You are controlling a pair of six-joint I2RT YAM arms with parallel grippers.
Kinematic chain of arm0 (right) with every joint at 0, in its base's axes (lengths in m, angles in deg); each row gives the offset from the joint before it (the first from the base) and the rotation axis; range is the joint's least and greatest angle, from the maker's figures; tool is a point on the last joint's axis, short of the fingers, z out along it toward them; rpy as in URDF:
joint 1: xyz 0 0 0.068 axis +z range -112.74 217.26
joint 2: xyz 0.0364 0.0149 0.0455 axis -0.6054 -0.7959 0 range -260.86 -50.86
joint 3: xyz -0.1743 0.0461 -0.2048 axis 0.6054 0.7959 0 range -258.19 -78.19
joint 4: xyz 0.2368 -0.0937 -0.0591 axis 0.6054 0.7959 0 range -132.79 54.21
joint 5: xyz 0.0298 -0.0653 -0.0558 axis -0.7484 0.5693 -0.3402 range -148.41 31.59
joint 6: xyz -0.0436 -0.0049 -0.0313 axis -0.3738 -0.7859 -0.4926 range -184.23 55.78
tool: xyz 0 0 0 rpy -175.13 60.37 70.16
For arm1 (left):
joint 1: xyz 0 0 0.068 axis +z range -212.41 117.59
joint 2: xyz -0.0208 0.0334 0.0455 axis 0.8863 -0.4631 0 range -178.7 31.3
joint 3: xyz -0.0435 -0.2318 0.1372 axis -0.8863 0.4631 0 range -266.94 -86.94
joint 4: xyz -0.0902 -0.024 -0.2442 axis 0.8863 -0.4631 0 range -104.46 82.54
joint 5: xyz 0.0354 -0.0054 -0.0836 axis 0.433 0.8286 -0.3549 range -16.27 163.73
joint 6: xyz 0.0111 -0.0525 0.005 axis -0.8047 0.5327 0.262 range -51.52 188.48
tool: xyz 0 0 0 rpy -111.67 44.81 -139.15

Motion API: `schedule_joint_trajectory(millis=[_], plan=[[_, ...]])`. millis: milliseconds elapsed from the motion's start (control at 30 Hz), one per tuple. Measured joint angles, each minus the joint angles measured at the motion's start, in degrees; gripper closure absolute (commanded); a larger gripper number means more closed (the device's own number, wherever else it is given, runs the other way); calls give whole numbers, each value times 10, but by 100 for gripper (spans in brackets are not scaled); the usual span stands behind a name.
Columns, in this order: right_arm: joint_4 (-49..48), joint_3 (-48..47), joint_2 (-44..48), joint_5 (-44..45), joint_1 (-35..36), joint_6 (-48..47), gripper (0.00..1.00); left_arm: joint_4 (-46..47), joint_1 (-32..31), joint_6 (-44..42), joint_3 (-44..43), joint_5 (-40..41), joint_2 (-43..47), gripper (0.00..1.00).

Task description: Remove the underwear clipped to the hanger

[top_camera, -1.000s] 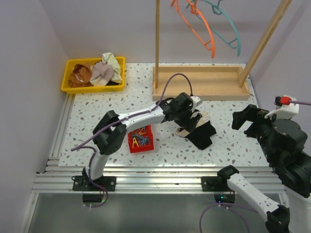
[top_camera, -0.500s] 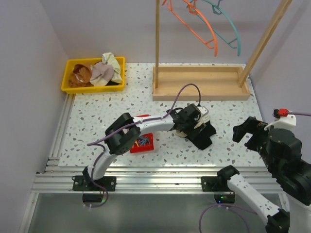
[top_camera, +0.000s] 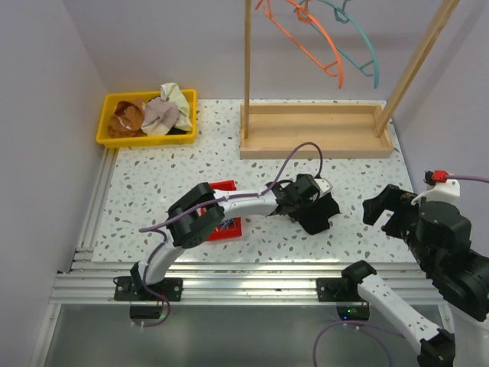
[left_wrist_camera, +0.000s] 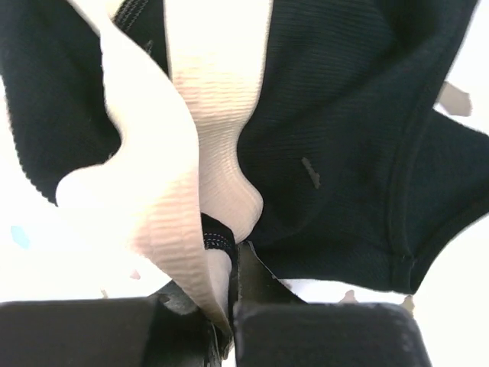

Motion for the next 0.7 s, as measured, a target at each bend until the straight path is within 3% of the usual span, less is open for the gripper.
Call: schedule_joint_trajectory(millis=[200,367,500,700], plan=[[-11,8,0,-6,0,0,7,-20,2,0,18,43,39,100],[-19,19,0,-15,0,-3,6,-54,35,38,34,72,162,100],[-26,24,-4,-24,0,-7,6,-66,117,77,36,83,299,100],[-50,26,-24,-41,0,-13,6,-97,320,108,10,112,410,100]])
